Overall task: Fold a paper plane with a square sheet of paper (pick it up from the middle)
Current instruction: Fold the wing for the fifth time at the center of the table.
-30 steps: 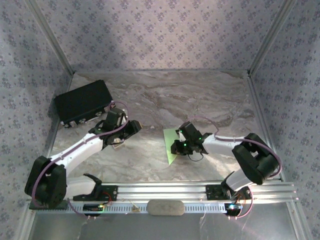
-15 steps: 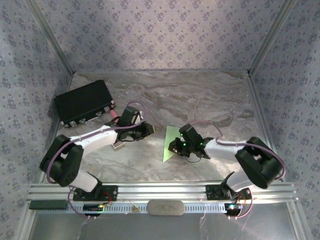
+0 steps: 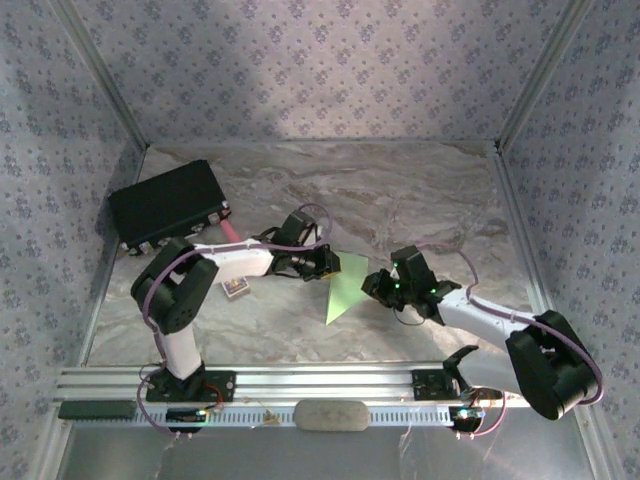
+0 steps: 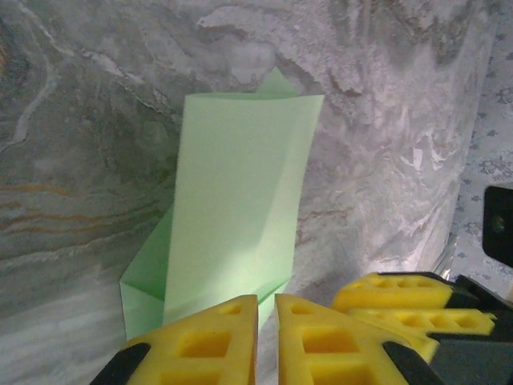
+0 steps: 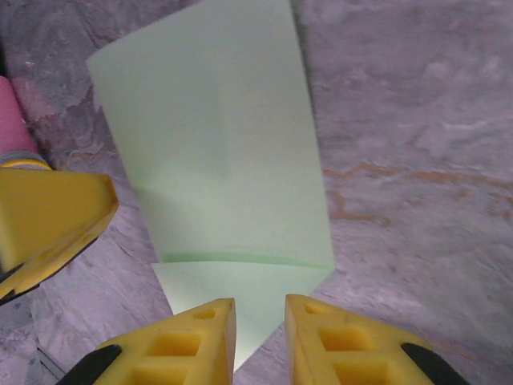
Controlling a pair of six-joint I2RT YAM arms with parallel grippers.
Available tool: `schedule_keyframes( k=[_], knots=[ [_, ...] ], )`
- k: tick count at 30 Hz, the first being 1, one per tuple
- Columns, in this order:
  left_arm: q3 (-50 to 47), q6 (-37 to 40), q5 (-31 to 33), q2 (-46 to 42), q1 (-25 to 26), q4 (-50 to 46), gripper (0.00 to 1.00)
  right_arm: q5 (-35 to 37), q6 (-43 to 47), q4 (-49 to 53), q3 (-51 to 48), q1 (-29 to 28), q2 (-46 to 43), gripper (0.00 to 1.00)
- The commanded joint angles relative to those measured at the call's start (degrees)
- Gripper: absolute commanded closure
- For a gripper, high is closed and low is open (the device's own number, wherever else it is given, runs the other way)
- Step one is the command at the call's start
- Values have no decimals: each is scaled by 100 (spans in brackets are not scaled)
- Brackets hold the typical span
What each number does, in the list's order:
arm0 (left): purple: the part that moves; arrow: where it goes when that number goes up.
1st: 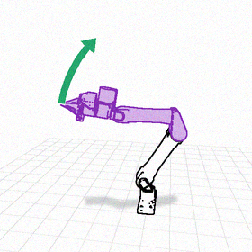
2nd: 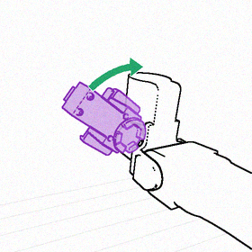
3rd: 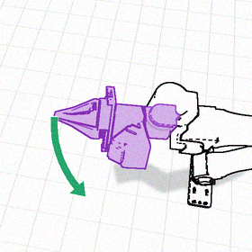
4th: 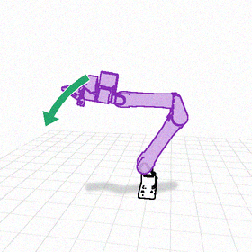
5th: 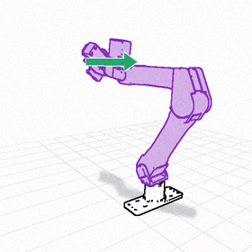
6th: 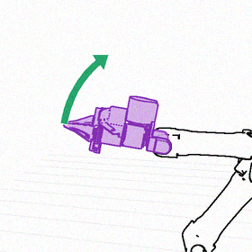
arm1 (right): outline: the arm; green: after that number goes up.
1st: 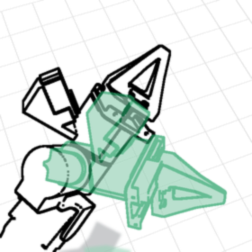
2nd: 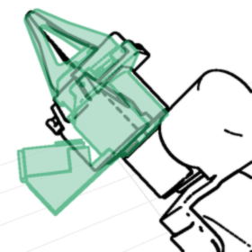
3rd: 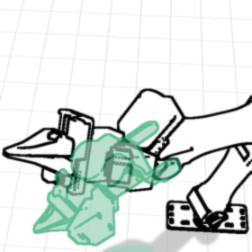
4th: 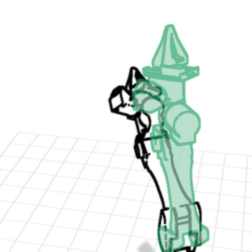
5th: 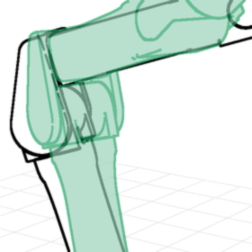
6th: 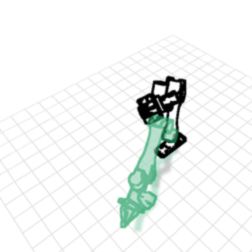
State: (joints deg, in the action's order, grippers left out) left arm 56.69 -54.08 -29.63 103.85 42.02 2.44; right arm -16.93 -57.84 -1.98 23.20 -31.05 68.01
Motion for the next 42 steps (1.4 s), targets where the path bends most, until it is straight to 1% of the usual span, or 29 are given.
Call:
schedule_keyframes(
  k=[1,2,7,11,14,15,20,24,26,29,31,35,38,42],
  knots=[
    [219,3,-128,299,6,43,88,-119,137,159,-54,91,-117,75],
    [224,3,-87,364,-8,16,88,-142,138,163,-48,113,-111,72],
    [58,-5,62,554,-41,16,90,-231,177,170,-50,170,-86,67],
    [-286,-131,-29,627,-143,372,91,-377,166,21,-83,230,-5,62],
    [-540,-257,-147,654,-219,682,91,-607,110,-225,-92,298,180,55],
    [-628,-284,-183,645,-246,773,91,-682,92,-327,-82,320,275,55],
    [-874,-399,-284,662,-299,1064,91,-984,17,-620,49,359,722,54],
    [-959,-498,-290,654,-324,1207,91,-963,18,-575,139,346,840,54],
    [-966,-498,-282,637,-331,1213,91,-803,83,-381,175,354,797,54],
    [-942,-462,-278,645,-338,1158,92,-583,329,-54,303,476,725,55],
    [-940,-445,-273,637,-337,1134,92,-604,558,154,499,623,795,55],
    [-932,-427,-272,636,-335,1107,92,-772,1074,399,1020,837,1226,56],
    [-931,-424,-272,633,-336,1101,92,-973,1237,404,1364,911,1632,57],
    [-931,-418,-248,627,-344,1082,93,-771,1405,631,1721,957,2025,56]
  ],
)
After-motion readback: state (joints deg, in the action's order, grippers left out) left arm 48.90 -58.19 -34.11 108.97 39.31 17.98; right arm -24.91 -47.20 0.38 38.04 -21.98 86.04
